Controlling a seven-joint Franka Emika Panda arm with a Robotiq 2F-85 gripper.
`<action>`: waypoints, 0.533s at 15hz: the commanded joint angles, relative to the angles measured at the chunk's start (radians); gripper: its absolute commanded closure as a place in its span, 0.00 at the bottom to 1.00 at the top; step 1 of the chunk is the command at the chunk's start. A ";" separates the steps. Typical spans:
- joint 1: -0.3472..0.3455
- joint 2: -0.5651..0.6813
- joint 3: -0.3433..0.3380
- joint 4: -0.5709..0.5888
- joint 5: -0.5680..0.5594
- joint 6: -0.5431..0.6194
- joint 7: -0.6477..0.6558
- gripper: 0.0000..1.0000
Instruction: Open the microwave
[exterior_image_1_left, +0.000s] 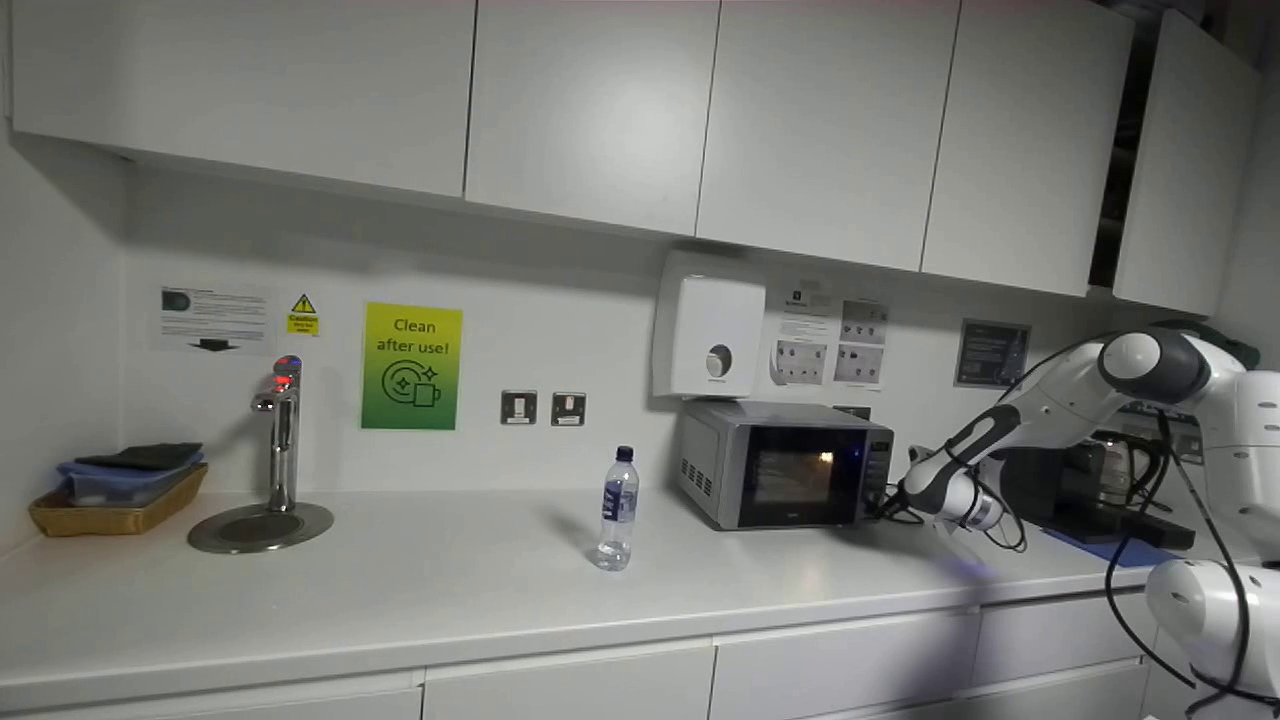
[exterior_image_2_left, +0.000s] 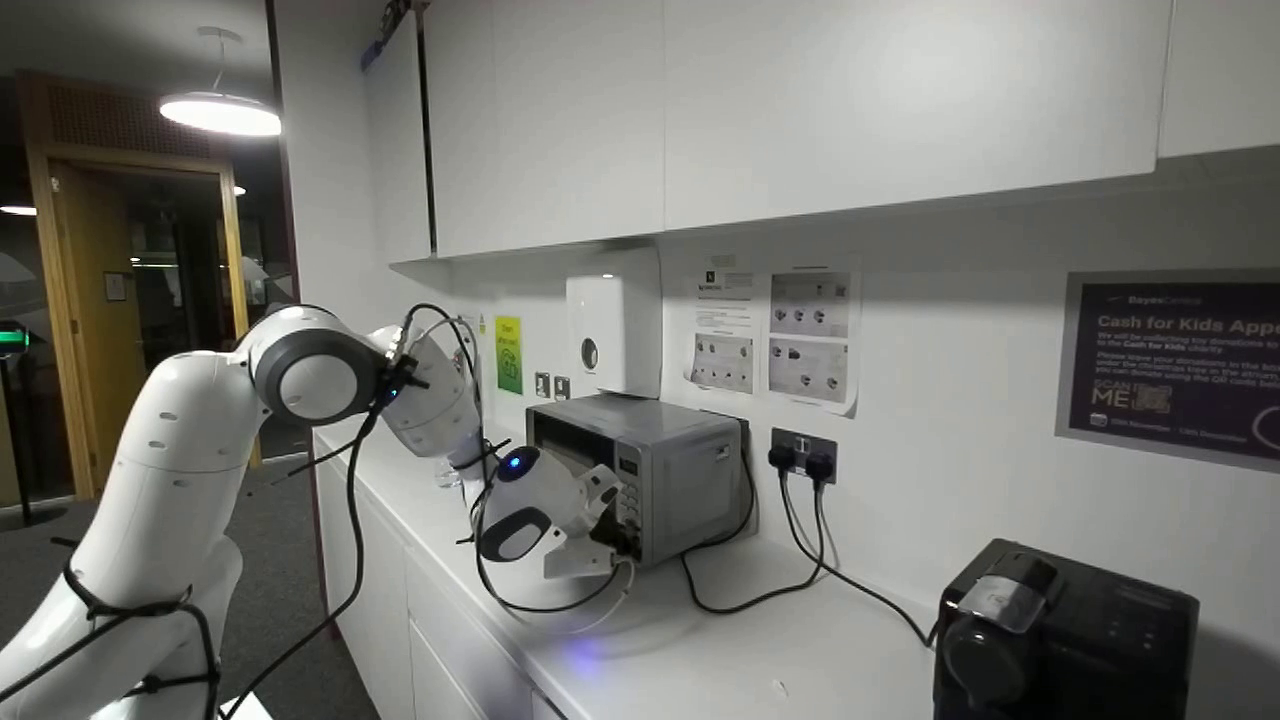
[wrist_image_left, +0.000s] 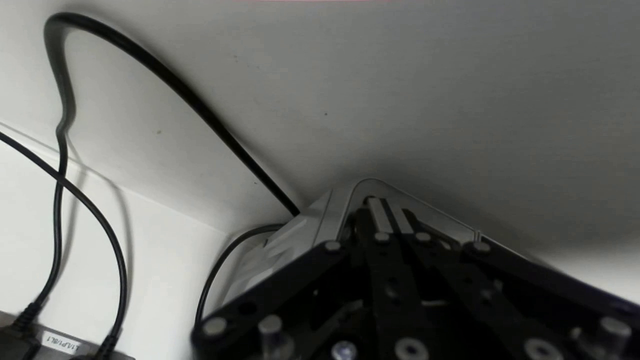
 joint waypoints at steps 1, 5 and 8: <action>0.021 -0.112 0.000 0.192 -0.007 0.025 -0.010 1.00; 0.033 -0.117 -0.004 0.197 0.033 0.025 -0.007 1.00; 0.037 -0.118 -0.005 0.201 0.058 0.025 -0.004 1.00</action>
